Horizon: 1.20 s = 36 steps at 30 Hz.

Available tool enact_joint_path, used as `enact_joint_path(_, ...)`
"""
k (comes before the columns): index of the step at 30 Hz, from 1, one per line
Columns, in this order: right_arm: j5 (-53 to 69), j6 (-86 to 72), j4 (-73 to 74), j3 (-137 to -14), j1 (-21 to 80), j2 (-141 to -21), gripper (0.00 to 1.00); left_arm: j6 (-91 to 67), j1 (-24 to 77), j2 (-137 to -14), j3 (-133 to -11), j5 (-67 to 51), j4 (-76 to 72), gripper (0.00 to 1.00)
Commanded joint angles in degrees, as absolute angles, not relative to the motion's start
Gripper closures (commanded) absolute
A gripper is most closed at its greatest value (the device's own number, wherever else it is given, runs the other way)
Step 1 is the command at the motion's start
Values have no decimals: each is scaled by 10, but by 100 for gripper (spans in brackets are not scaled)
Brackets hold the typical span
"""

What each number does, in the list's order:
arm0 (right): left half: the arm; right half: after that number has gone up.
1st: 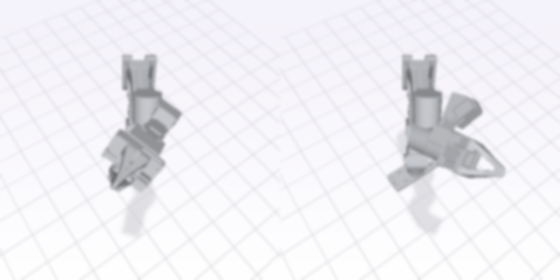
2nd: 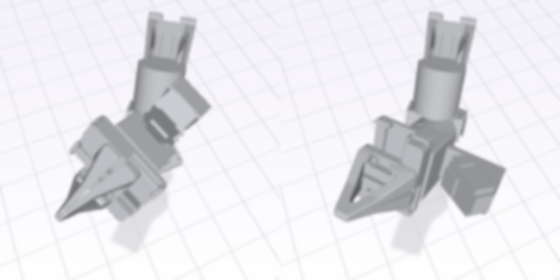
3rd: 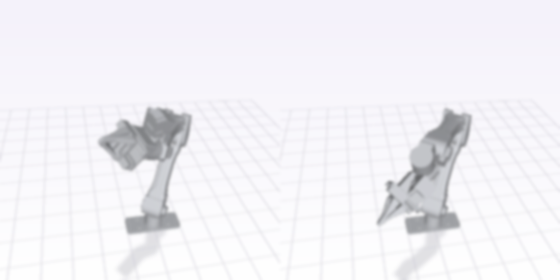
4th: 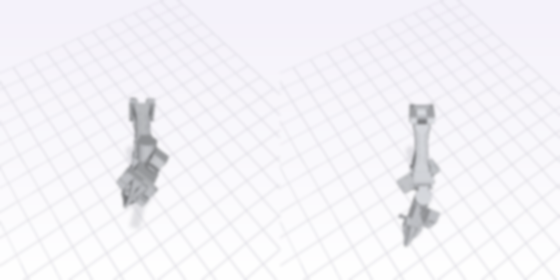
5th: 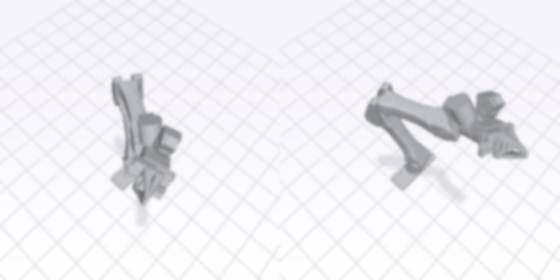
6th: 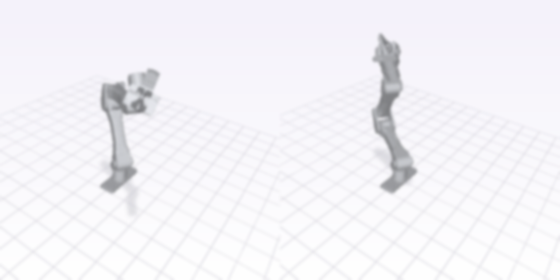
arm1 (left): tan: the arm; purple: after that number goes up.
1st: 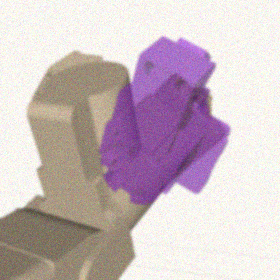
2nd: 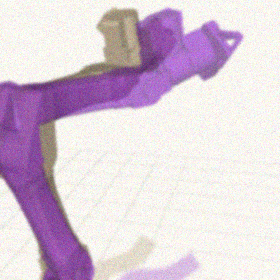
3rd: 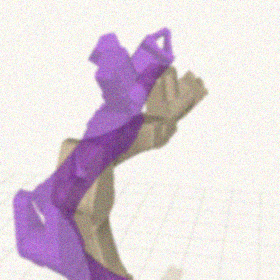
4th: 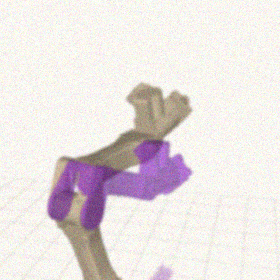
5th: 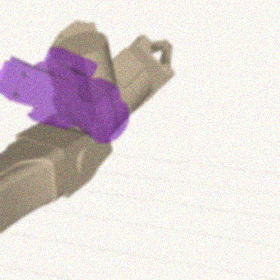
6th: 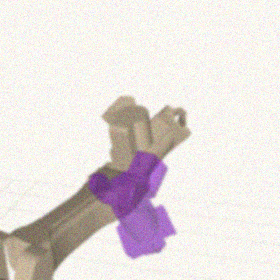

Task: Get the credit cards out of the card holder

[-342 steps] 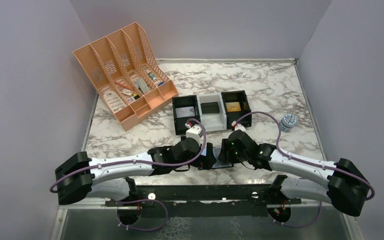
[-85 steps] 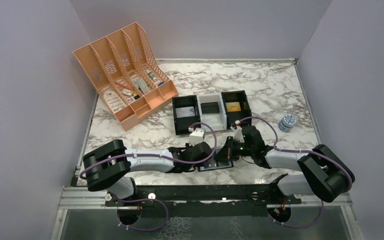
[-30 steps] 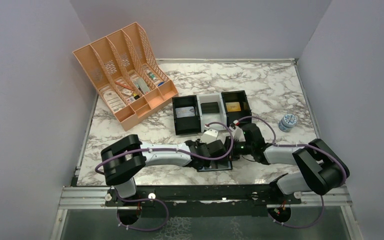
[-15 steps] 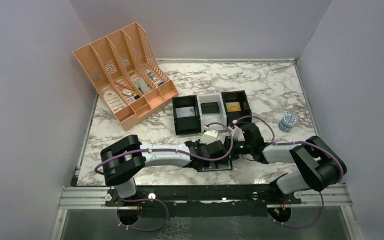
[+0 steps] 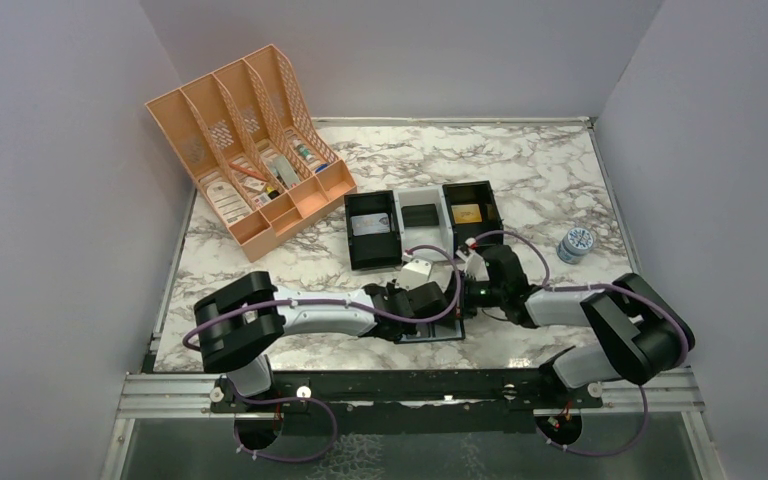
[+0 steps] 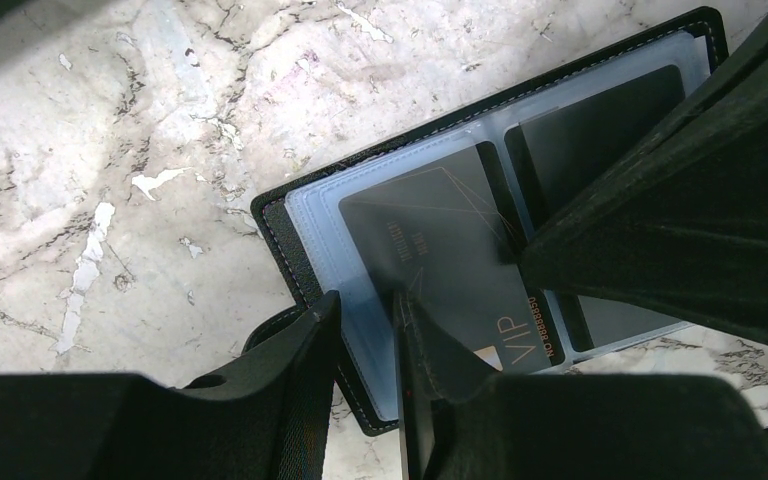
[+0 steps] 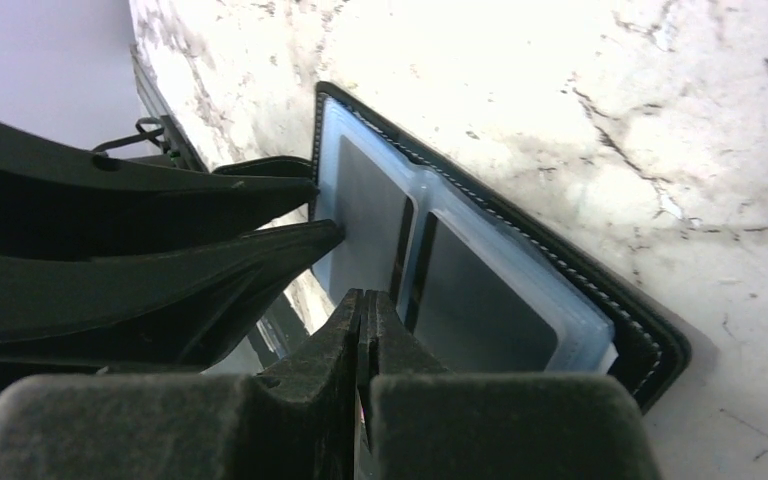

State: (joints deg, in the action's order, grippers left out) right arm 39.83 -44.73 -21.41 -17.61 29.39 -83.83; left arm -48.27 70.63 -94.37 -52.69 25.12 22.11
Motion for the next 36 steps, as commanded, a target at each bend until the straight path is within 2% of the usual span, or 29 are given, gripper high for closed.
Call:
enact_joint_path(1, 365, -445, -199, -174, 300, -795, 99, -484, 710, -952, -495, 244, 271, 72)
enact_joint_path(5, 342, -437, -167, -177, 300, -788, 98, -484, 710, -946, -491, 244, 271, 73)
enact_joint_path(7, 343, -424, -159, -179, 300, -793, 89, -484, 710, -943, -489, 242, 269, 74)
enact_joint_path(11, 375, -402, -162, -189, 301, -824, 80, -481, 710, -938, -485, 234, 257, 76)
enact_joint_path(18, 346, -400, -157, -207, 320, -848, 76, -480, 710, -940, -475, 219, 235, 80)
enact_joint_path(21, 344, -415, -174, -203, 323, -849, 79, -482, 710, -938, -470, 218, 234, 80)
enact_joint_path(25, 351, -438, -202, -190, 323, -828, 92, -485, 710, -931, -463, 219, 233, 81)
enact_joint_path(29, 386, -460, -232, -187, 323, -825, 98, -485, 710, -928, -461, 221, 231, 81)
enact_joint_path(36, 376, -463, -211, -179, 323, -782, 99, -490, 710, -928, -458, 221, 230, 81)
